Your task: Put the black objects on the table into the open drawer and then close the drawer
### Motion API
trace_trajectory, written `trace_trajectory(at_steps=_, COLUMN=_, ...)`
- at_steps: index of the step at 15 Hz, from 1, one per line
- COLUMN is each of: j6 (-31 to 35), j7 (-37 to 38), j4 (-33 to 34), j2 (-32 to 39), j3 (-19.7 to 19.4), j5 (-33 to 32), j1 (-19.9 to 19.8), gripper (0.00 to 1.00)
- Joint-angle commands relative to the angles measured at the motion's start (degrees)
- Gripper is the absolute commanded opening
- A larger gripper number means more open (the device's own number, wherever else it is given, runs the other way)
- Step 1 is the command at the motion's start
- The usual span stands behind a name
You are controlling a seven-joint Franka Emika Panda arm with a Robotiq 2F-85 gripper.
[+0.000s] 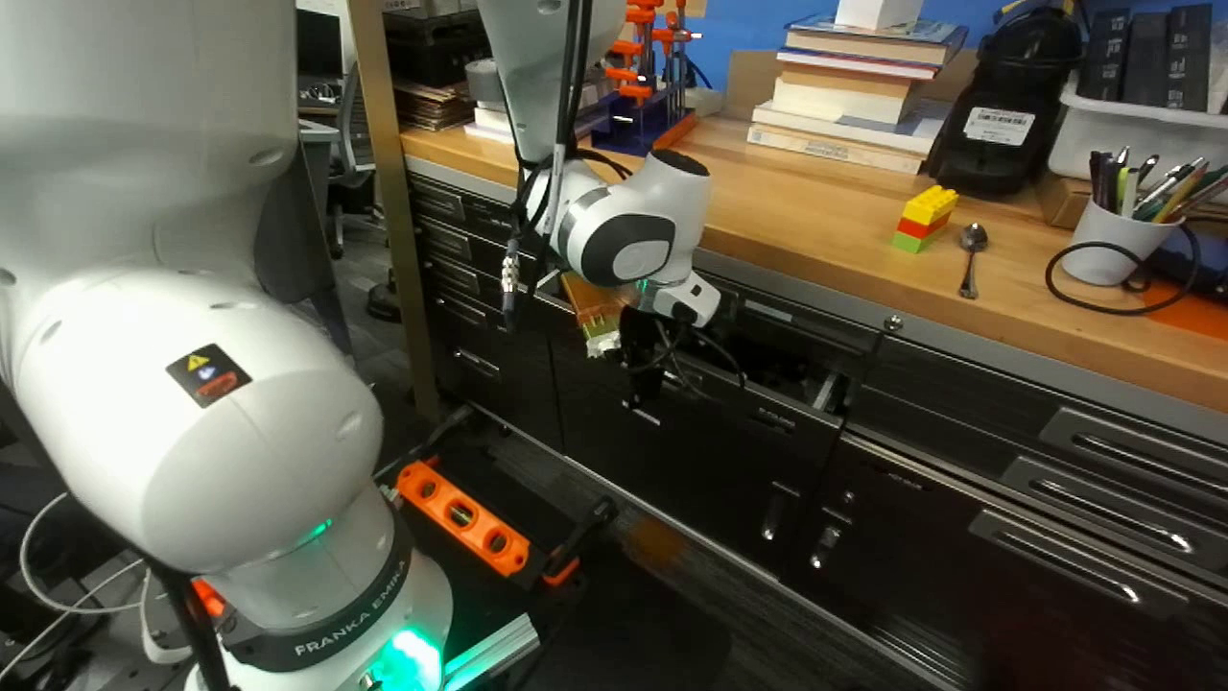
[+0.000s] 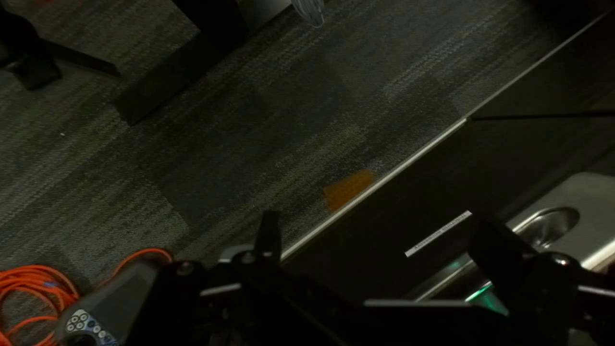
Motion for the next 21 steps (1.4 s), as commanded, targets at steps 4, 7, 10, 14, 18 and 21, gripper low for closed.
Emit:
trace_trajectory(at_steps=4, j6=11.31, j7=-9.41, j4=7.30, j2=8.01, j3=14.20, j5=14.14, j1=-10.08, gripper=1.00)
trace_trajectory(at_steps=7, j6=14.95, j7=-10.88, j4=9.65, j2=10.82, j3=17.06, j5=14.80, j1=-11.37, gripper=1.00)
trace_trajectory(at_steps=10, j6=17.30, j7=-11.12, j4=11.01, j2=12.38, j3=18.81, j5=14.05, j1=-12.40, gripper=1.00)
trace_trajectory(at_steps=14, j6=16.03, j7=-7.85, j4=9.61, j2=11.18, j3=14.53, j5=10.37, j1=-9.17, gripper=1.00)
trace_trajectory(at_steps=18, j6=12.16, j7=-6.77, j4=4.73, j2=5.63, j3=10.28, j5=7.09, j1=-8.59, gripper=1.00)
trace_trajectory(at_steps=21, j6=10.60, j7=-6.58, j4=-0.64, j2=0.10, j3=6.42, j5=4.63, j1=-7.39, gripper=1.00)
